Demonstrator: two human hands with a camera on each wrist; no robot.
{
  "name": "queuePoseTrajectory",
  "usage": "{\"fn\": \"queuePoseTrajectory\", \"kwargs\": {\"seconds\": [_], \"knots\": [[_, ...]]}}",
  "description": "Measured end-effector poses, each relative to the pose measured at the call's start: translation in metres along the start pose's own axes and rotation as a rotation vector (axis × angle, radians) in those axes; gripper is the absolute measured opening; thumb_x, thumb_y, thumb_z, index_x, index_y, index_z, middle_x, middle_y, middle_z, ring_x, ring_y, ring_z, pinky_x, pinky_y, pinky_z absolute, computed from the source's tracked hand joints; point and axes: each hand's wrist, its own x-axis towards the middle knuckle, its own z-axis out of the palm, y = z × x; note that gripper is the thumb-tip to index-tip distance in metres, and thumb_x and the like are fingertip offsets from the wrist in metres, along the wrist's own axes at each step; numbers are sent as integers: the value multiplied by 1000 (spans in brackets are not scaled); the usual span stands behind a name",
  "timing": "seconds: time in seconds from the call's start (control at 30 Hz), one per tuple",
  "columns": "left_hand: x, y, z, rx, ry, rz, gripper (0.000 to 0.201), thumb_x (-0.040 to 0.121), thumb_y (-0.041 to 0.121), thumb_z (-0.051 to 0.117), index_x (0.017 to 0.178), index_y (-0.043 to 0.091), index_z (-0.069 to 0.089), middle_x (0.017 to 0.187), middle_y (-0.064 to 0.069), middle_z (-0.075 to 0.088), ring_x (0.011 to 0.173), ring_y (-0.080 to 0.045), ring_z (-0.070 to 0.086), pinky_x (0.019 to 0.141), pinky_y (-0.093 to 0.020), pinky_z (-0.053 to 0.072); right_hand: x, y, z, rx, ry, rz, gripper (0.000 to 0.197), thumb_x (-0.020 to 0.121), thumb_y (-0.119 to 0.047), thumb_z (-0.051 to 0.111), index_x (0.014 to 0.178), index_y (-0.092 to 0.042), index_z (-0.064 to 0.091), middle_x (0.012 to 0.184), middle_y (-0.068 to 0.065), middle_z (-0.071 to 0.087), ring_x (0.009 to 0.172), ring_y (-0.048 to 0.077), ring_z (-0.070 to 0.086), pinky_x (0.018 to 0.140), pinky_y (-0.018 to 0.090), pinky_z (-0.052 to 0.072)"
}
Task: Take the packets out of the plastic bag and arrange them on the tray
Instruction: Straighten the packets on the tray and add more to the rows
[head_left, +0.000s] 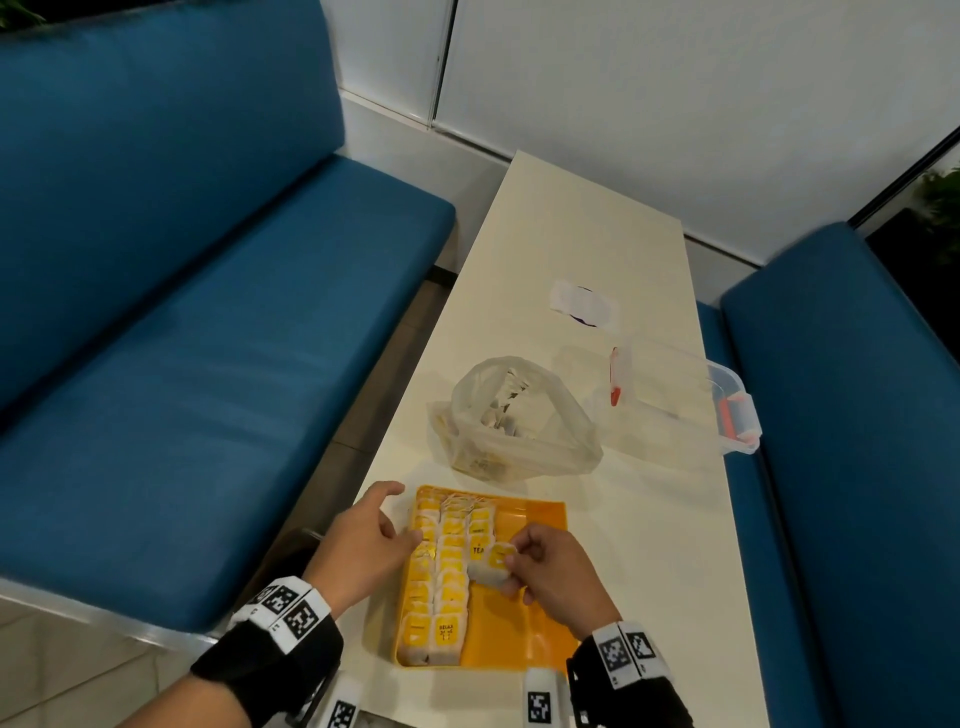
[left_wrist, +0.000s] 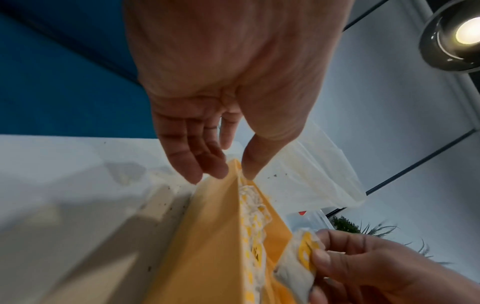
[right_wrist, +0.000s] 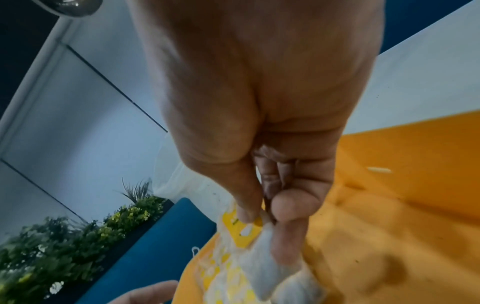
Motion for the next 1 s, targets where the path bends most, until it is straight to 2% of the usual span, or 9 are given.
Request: {"fn": "queuePoseTrajectory", "kwargs": {"seconds": [0.07,0.2,0.4,0.53,0.63,0.8,0.9,0.93,1.0], "knots": [[-2,-4,3,0,-40,4,59,93,27,72,144,35,45,80,-4,68,69,-14,68,62,-19,50,1,5,6,-82,-25,47,13,93,-6,60,84,-15,60,72,8,70,57,15,68,46,22,46],[-1,-6,7,-24,-77,10,54,95,24,68,145,36,48,81,-4,71,67,-14,71,68,-28,60,5,12,19,-166,-46,110,19,93,-3,59,82,-18,60,73,2,68,54,11,68,45,19,47],[-2,-2,4,-52,-110,1,55,97,22,67,146,34,47,85,-4,72,65,-13,73,63,-23,59,17,16,32,-155,24,130,15,90,-4,61,80,-15,60,75,5,71,57,20,72,51,30,55],[-3,-3,4,-54,-114,1,54,97,22,67,146,35,47,85,-5,71,67,-16,74,66,-27,62,22,16,35,-164,79,117,14,87,-8,65,78,-16,59,78,9,73,59,24,73,54,35,59],[-2,-5,6,-48,-109,2,54,97,22,67,145,37,47,86,-5,72,67,-16,74,66,-27,62,25,15,37,-190,115,116,12,84,-11,67,77,-18,60,77,10,72,63,27,73,61,45,62],[3,-5,4,7,-132,-3,54,96,27,69,144,37,47,91,0,71,73,-14,73,69,-23,59,21,9,36,-176,84,129,13,82,-11,68,80,-17,57,74,6,69,55,25,70,60,45,62],[11,8,-5,150,-31,55,42,92,39,71,133,36,59,105,10,62,90,-7,64,82,-27,55,7,-7,19,-88,139,148,13,84,-15,70,86,-10,59,74,8,68,50,21,68,52,35,58],[15,17,-10,155,35,95,35,92,41,71,125,35,63,108,11,59,91,-5,62,83,-29,55,2,-13,8,-45,182,156,14,85,-15,70,89,-8,59,76,9,68,49,21,68,49,32,56],[25,42,-18,120,143,170,24,91,46,70,112,34,66,109,12,58,88,-4,61,77,-27,53,-6,-24,-15,43,283,149,13,86,-13,68,94,-8,58,81,11,69,51,22,70,48,31,56]]}}
